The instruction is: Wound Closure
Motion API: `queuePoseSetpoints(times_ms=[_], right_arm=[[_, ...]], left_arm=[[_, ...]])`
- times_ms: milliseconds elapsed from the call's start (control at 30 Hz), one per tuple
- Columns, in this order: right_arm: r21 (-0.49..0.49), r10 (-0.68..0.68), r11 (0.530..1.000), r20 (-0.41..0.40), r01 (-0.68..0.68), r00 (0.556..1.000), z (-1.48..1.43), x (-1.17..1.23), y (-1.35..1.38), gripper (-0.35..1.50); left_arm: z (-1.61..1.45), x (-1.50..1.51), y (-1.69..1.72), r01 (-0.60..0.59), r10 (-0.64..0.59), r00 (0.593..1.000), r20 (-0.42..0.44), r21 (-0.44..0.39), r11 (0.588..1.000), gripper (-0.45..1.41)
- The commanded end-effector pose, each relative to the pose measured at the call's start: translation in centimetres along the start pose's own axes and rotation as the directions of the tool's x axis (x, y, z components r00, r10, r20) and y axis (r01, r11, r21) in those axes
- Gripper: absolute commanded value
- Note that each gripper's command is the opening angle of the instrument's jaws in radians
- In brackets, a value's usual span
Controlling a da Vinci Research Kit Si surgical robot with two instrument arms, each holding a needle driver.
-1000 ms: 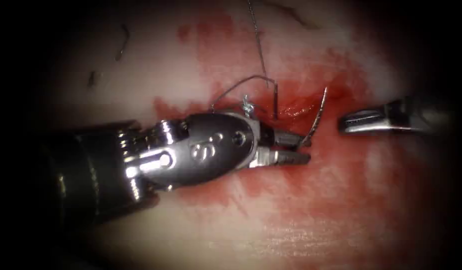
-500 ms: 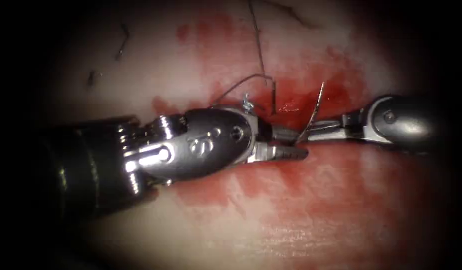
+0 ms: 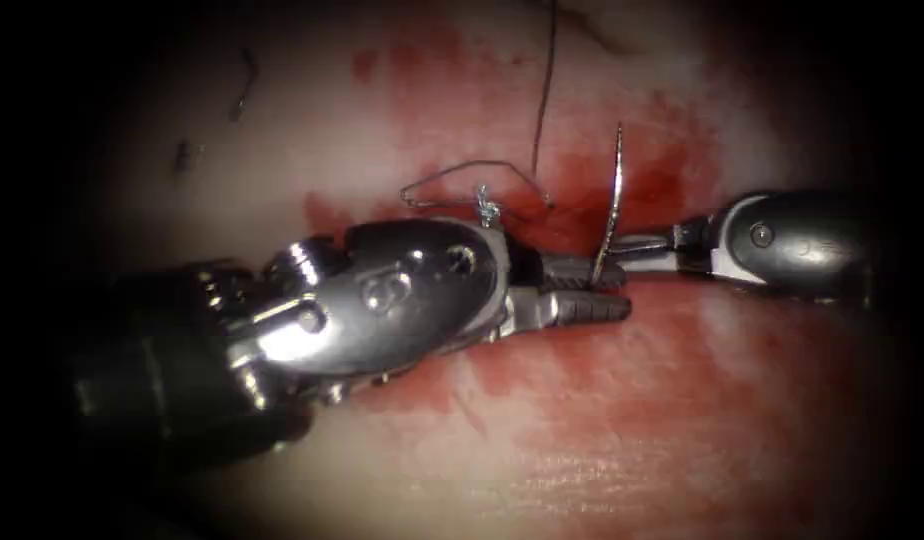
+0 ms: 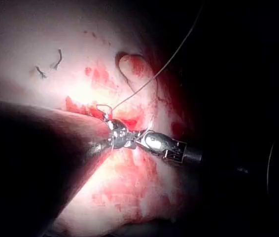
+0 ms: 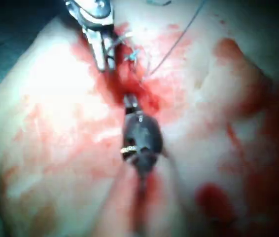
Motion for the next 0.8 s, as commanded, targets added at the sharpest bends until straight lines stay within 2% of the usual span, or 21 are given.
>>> queuePoseSetpoints(times_ms=[33, 167, 233, 367, 433, 667, 800], right_arm=[[-0.003, -0.001, 1.000, -0.002, 0.001, 1.000, 0.09, -0.01, 0.03, -0.35], [-0.004, 0.000, 1.000, -0.002, 0.000, 1.000, 0.10, -0.01, 0.04, -0.35], [-0.004, 0.000, 1.000, -0.002, 0.000, 1.000, 0.10, -0.01, 0.04, -0.35], [-0.004, 0.000, 1.000, -0.002, 0.000, 1.000, 0.10, -0.01, 0.03, -0.35], [-0.004, -0.001, 1.000, -0.002, 0.001, 1.000, 0.10, -0.01, 0.03, -0.35], [-0.006, -0.002, 1.000, -0.004, 0.002, 1.000, 0.10, -0.02, 0.03, -0.35], [-0.005, -0.002, 1.000, -0.004, 0.002, 1.000, 0.10, -0.02, 0.03, -0.35]], left_arm=[[0.06, 0.02, -0.03, 0.026, -0.026, 1.000, -0.008, -0.017, 1.000, -0.35], [0.05, 0.06, 0.11, 0.138, -0.141, 0.989, -0.038, -0.075, 0.988, -0.35], [0.05, 0.16, 0.26, 0.226, -0.234, 0.971, -0.047, -0.136, 0.965, -0.35], [0.04, 0.28, 0.38, 0.266, -0.283, 0.956, -0.076, -0.187, 0.946, -0.35], [-0.01, 0.40, 0.46, 0.304, -0.335, 0.937, -0.103, -0.233, 0.923, -0.35], [-0.19, 0.65, 0.60, 0.304, -0.367, 0.917, -0.155, -0.323, 0.896, -0.35], [-0.29, 0.76, 0.68, 0.261, -0.332, 0.929, -0.164, -0.346, 0.901, -0.35]])
